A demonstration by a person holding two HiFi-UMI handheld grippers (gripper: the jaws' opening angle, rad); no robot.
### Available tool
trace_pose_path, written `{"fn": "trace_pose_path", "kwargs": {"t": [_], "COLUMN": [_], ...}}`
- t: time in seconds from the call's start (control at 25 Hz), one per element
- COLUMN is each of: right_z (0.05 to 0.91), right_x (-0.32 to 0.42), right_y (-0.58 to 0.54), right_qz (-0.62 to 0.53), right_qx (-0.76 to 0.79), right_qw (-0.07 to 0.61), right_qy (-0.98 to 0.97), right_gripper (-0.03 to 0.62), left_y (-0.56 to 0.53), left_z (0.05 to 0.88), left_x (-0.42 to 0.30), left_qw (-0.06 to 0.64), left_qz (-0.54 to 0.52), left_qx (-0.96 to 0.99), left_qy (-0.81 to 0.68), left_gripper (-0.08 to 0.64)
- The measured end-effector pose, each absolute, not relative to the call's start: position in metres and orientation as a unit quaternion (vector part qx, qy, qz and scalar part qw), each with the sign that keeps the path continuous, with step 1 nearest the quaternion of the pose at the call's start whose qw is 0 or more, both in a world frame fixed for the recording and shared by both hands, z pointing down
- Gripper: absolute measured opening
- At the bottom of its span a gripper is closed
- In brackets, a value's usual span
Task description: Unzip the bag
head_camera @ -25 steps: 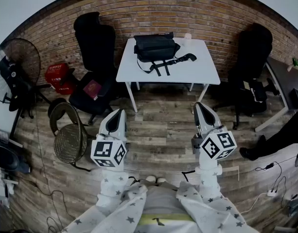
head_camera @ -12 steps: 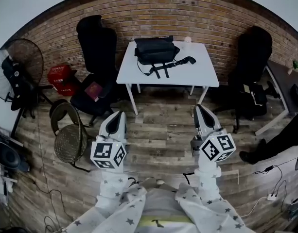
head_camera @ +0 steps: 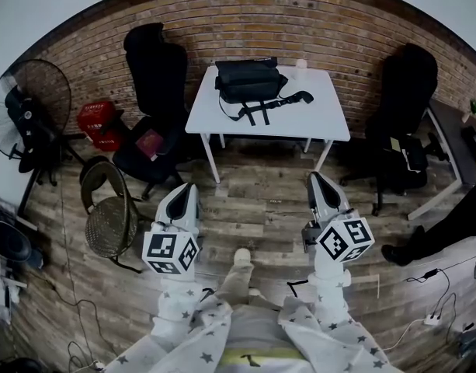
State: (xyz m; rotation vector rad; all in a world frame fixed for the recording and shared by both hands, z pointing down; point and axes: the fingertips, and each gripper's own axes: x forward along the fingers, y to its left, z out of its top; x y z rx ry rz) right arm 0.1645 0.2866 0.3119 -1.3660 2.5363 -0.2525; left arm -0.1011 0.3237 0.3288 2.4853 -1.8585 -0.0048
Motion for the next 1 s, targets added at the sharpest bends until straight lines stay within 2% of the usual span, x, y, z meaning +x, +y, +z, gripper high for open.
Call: {"fn": "trace_pose_path", "kwargs": {"t": [0.44,1.0], "right_z": [0.318,0.326], "right_x": [0.170,0.134], "right_y": [0.243,0.105], "right_qz": [-0.082,-0.096], "right_qx": [-0.476,-0.471], "right_qw": [0.120,0.110], "right_qy": [0.868,0.870], "right_gripper": [0.000,0.000], "left_y": [0.271,0.137], "left_z": [0.337,0.345], "left_x": [-0.092,-0.117], "left_qw": [0.021,0.036], "left_qz": [0.000,0.005], "left_qx": [0.809,0.811], "left_qy": [-0.587,-0.583], "left_gripper": [-0.002,-0.002]}}
